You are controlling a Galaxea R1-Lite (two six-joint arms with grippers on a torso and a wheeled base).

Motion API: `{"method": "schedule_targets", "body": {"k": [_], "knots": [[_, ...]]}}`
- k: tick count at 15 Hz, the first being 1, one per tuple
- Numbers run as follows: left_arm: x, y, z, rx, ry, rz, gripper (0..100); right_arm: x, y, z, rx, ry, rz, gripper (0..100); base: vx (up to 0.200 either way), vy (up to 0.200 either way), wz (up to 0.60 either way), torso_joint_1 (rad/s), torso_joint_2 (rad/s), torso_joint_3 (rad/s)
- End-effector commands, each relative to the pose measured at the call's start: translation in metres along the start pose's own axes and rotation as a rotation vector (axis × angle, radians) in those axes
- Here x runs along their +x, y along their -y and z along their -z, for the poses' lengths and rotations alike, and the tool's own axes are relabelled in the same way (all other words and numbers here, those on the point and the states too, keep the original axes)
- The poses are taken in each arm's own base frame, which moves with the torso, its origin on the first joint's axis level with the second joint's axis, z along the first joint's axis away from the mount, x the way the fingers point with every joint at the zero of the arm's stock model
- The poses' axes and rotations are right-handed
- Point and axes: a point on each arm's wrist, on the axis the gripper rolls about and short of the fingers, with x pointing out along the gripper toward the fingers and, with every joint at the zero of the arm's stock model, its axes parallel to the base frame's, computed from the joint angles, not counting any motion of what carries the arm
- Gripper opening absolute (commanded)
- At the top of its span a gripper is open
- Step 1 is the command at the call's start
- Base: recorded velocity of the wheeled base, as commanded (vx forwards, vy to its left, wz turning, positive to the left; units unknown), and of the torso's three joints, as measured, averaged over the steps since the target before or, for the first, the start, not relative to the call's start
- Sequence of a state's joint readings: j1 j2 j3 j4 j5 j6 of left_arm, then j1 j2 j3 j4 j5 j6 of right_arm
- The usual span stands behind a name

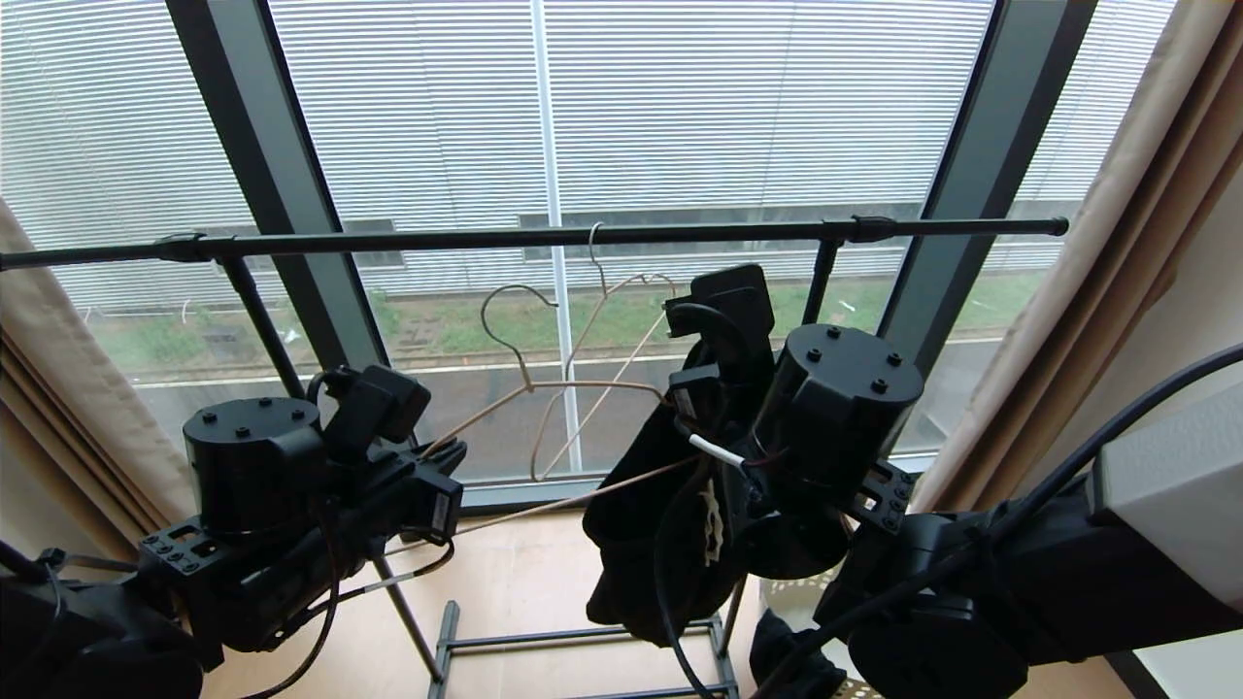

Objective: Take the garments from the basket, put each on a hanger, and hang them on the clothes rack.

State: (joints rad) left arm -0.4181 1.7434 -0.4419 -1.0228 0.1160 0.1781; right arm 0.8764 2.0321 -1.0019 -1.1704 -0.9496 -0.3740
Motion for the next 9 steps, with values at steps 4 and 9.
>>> {"method": "schedule_targets", "body": {"k": [4,9], "knots": [[0.002,-0.002,-0.015,-0.079,0.057,-0.027,0,0.001,-0.005,0.005,-0.013,-0.007,-0.006,0,0.000,0.000,0.00,0.000,0.00,0.000],[0.004,0.010,-0.017,-0.099,0.056,-0.013,0,-0.015,-0.020,-0.002,-0.002,0.012,-0.060,0,0.000,0.000,0.00,0.000,0.00,0.000]]}}
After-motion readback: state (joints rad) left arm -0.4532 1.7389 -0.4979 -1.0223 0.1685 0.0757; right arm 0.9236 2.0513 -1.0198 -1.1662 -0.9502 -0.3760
